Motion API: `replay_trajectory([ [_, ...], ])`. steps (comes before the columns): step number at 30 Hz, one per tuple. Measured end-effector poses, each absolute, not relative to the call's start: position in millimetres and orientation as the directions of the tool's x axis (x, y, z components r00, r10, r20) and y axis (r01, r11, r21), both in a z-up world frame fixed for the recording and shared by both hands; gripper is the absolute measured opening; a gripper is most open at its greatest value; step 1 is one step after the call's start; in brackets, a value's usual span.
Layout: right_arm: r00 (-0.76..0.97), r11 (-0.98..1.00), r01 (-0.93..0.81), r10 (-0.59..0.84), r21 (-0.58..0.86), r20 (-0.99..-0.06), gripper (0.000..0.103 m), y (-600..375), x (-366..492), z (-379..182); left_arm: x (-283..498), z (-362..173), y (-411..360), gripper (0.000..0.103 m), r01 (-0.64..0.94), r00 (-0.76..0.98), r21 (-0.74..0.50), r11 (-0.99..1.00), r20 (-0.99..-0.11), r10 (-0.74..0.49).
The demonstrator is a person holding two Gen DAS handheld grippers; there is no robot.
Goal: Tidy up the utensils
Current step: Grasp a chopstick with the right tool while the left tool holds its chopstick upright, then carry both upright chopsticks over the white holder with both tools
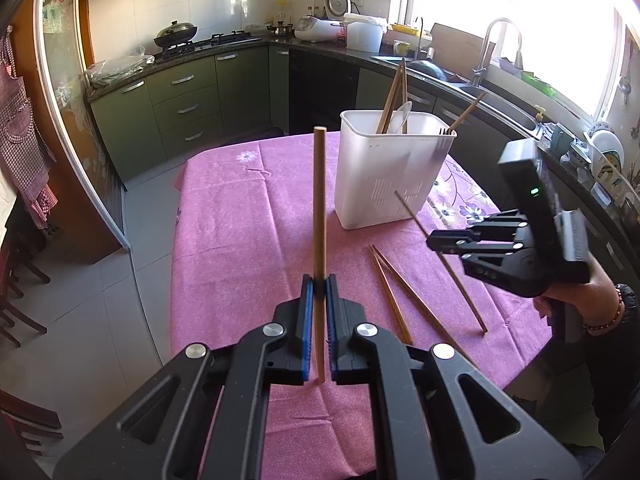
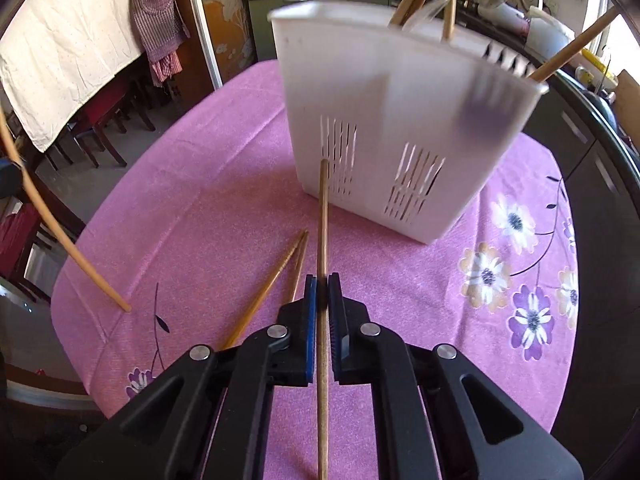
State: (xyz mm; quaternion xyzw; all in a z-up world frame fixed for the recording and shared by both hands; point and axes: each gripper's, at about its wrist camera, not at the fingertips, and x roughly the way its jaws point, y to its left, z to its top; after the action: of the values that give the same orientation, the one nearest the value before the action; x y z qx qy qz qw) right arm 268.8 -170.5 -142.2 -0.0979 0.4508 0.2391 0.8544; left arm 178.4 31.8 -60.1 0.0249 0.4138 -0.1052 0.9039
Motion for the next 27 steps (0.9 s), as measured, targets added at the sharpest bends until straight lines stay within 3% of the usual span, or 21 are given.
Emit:
replay_trajectory([
  [9, 0.624, 0.885, -0.461, 0.380, 0.071, -0.683, 0.007, -233.9, 205.5, -85.4, 174.9, -58.6, 32.5, 0.006, 0.205, 0.638, -0.036, 0.978, -0.753, -0.162],
  [27, 0.631, 0.884, -0.452, 0.413, 0.120, -0.657, 0.007, -261.6, 178.2, -86.3, 168.0, -51.3, 26.8, 0.006, 0.205, 0.651, -0.017, 0.979, -0.744, -0.150],
])
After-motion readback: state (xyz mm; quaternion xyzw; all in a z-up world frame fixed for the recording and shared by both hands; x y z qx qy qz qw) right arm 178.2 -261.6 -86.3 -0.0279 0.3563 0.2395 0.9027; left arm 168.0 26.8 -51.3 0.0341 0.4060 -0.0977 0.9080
